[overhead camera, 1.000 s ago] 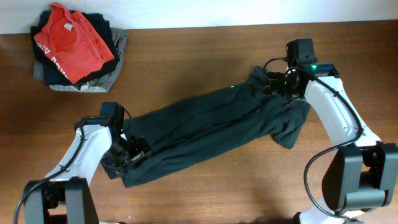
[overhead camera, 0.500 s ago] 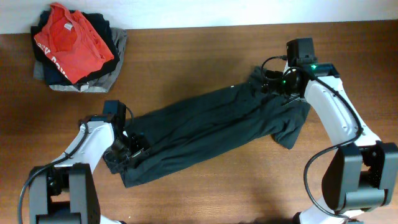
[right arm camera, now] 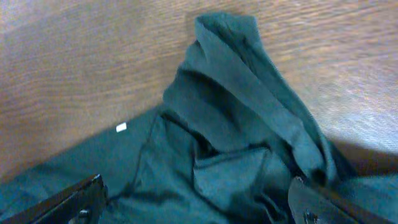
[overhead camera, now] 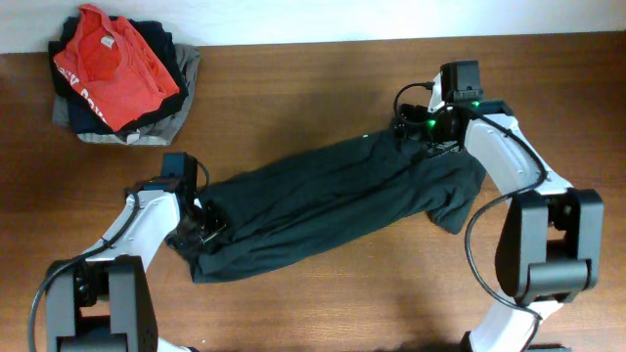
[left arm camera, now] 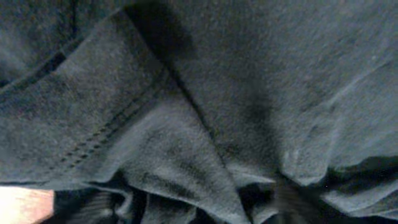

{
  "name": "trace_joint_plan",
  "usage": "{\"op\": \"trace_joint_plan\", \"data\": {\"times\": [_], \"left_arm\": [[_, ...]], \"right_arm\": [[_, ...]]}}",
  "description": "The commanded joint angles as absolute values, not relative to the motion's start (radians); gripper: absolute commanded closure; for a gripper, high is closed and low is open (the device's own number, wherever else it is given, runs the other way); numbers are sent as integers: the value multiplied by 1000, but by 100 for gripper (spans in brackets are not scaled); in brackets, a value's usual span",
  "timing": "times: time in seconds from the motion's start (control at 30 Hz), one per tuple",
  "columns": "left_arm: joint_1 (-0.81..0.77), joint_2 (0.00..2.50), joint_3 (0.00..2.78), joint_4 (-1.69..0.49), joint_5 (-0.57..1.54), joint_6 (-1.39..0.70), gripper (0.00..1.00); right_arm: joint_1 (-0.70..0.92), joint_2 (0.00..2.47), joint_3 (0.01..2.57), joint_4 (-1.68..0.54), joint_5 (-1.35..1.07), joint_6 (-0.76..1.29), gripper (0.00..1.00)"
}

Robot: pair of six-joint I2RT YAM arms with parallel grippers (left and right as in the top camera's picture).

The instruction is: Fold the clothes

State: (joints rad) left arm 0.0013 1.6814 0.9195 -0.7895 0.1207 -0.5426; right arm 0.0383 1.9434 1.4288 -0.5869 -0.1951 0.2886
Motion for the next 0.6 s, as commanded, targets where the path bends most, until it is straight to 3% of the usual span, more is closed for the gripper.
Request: {"op": "trace_joint_plan", "data": {"times": [0.0, 0.1, 0.43, 0.5, 0.57], "left_arm": [[6, 1692, 915, -786, 117, -532, 10], [6, 1692, 915, -786, 117, -532, 2], [6, 1692, 915, -788, 116, -532, 1], [6, 1692, 915, -788, 116, -532, 1], [6, 1692, 915, -788, 116, -532, 1]], "right_arm": [[40, 1989, 1440, -552, -225, 298, 2], [40, 2021, 1440, -510, -225, 305, 2], [56, 2097, 1440, -390, -224, 305, 3], [65, 2106, 1440, -387, -197, 320, 10], [72, 2108, 1440, -389, -163, 334, 23]]}}
